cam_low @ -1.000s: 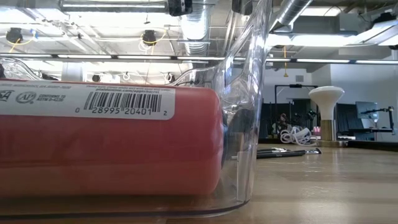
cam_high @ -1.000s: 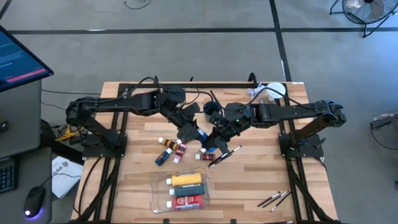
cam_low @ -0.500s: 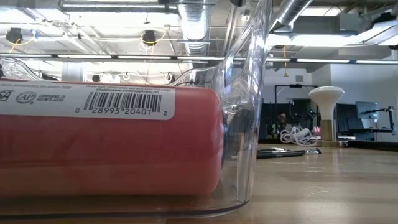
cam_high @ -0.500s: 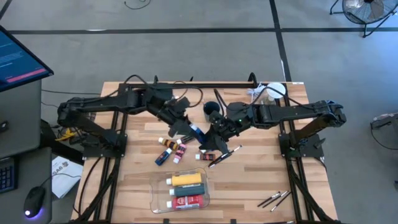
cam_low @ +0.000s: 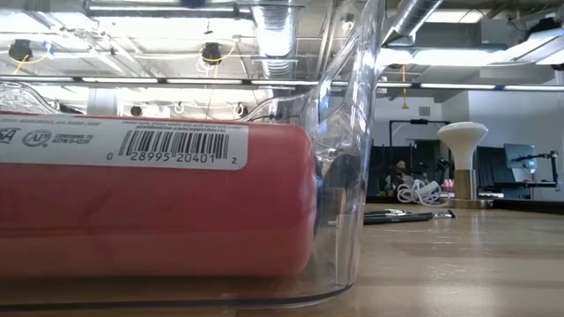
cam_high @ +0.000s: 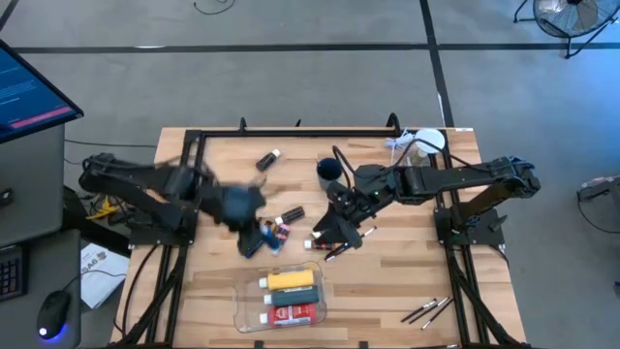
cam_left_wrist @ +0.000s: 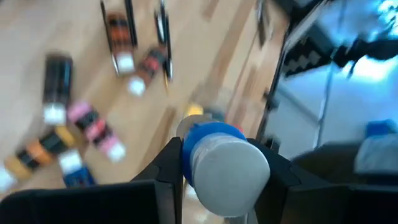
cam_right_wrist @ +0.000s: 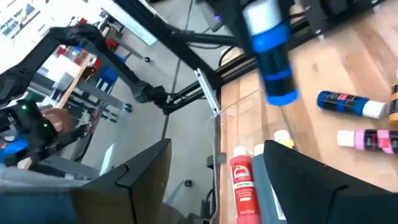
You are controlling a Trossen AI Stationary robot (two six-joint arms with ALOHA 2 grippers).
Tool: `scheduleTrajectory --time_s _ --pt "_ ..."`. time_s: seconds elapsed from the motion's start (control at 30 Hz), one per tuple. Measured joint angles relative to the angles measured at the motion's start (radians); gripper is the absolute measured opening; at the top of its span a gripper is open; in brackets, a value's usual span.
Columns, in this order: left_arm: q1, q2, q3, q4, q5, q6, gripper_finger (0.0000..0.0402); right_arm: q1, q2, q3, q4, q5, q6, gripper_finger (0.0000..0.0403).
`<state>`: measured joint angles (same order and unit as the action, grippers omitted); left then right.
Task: Pick & Place Paint Supplies
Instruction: Put the top small blue paint bottle into the transparent bin
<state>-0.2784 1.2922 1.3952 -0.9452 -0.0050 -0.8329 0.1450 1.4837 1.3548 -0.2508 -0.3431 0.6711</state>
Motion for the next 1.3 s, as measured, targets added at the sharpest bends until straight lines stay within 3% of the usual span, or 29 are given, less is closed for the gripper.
scheduleTrajectory --time_s 0.23,0.47,0.67,0.83,1.3 --pt "-0.296 0.145 0.000 -0.026 -0.123 -0.217 0.0097 0.040 0.000 0.000 -0.002 -0.008 -0.027 0.0249" --pt "-0.451 0.323 -0.001 -0.036 -0.183 -0.300 0.0097 0.034 0.000 0.000 -0.003 -0.007 -0.027 0.0249" --pt "-0.486 0.404 -0.001 -0.030 -0.209 -0.360 0.0097 0.027 0.000 0.000 -0.010 0.001 -0.019 0.0249" --pt "-0.507 0.472 -0.001 -0.021 -0.160 -0.364 0.0097 0.028 0.000 0.000 -0.010 0.001 -0.017 0.0249" --pt "-0.577 0.502 0.000 -0.011 -0.207 -0.459 0.0097 0.031 0.001 0.000 -0.011 0.004 -0.008 0.0249"
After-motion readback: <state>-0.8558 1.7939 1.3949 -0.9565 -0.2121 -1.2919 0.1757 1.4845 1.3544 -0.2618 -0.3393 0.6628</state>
